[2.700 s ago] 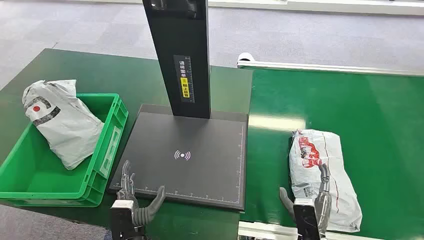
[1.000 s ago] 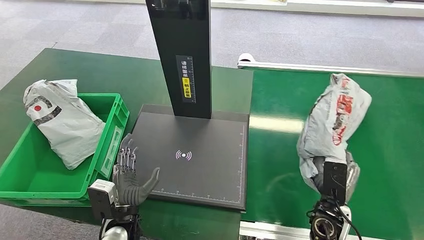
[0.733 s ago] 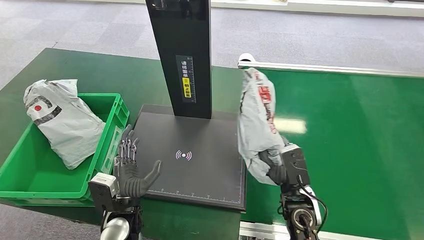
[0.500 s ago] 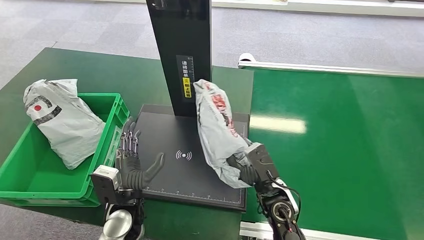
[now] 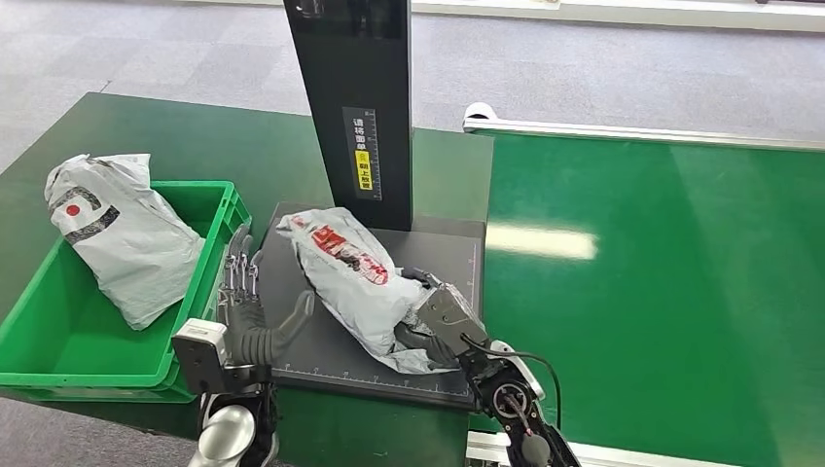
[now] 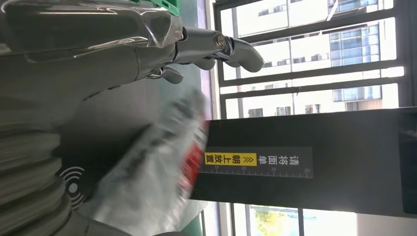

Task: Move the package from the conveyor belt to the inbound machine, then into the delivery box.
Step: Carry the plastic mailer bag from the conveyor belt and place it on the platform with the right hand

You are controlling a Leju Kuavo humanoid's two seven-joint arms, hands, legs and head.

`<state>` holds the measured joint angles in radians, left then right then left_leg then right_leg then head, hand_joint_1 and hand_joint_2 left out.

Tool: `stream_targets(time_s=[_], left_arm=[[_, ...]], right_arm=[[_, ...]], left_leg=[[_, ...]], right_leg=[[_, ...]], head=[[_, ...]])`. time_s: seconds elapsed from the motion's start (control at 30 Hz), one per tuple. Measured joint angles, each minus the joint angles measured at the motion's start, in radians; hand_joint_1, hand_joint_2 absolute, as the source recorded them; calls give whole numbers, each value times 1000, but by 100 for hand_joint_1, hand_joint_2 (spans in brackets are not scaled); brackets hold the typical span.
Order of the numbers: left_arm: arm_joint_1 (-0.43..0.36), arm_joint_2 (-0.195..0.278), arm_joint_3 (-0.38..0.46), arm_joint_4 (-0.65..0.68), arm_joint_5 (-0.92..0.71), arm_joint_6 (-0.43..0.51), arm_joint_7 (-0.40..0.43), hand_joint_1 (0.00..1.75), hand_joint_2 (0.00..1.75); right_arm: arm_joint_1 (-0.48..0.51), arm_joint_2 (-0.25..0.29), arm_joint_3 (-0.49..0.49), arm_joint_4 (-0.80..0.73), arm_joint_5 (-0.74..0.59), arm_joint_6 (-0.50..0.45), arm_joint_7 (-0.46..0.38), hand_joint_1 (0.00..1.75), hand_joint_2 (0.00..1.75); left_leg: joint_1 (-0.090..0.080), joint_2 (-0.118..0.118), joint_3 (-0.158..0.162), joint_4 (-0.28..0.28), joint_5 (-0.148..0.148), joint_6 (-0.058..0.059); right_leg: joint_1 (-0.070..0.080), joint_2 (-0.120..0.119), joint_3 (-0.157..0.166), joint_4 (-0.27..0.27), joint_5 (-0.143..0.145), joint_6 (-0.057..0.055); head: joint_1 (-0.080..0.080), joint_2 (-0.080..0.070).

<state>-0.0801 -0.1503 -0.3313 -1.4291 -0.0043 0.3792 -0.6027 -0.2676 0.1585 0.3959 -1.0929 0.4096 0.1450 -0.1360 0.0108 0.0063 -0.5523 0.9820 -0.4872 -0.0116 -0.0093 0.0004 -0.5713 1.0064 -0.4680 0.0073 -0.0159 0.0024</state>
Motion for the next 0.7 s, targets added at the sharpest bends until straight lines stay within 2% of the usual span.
stream_targets(time_s=[0.2, 0.4, 0.5, 0.6, 0.7], left_arm=[[31, 3, 9, -31, -15, 19, 1, 0, 175], [50, 8, 13, -41, -27, 30, -10, 0, 175], [51, 8, 11, -40, -35, 9, 2, 0, 175], [40, 9, -5, -22, -87, -50, 70, 0, 175], [19, 8, -43, 23, -178, -110, 139, 0, 175]], right_arm=[[-3, -10, 0, -15, 44, -78, -40, 0, 175], [33, -19, -27, -129, 19, -136, -198, 0, 175], [66, -19, -49, -208, -51, -159, -300, 0, 175], [121, -14, -89, -343, -192, -219, -448, 0, 175], [179, -2, -143, -493, -309, -290, -509, 0, 175]], left_leg=[[0, 0, 0, 0, 0, 0], [0, 0, 0, 0, 0, 0], [0, 0, 0, 0, 0, 0], [0, -1, -1, 0, 0, 0], [-1, 0, -1, 0, -1, 0]], right_leg=[[0, 0, -1, 0, 0, 0], [0, 0, -1, 0, 0, 0], [0, -1, -1, 0, 0, 0], [0, -2, -2, 0, 0, 0], [-1, -1, -2, 0, 0, 0]], head=[[0, 0], [0, 0], [0, 0], [0, 0], [0, 0]])
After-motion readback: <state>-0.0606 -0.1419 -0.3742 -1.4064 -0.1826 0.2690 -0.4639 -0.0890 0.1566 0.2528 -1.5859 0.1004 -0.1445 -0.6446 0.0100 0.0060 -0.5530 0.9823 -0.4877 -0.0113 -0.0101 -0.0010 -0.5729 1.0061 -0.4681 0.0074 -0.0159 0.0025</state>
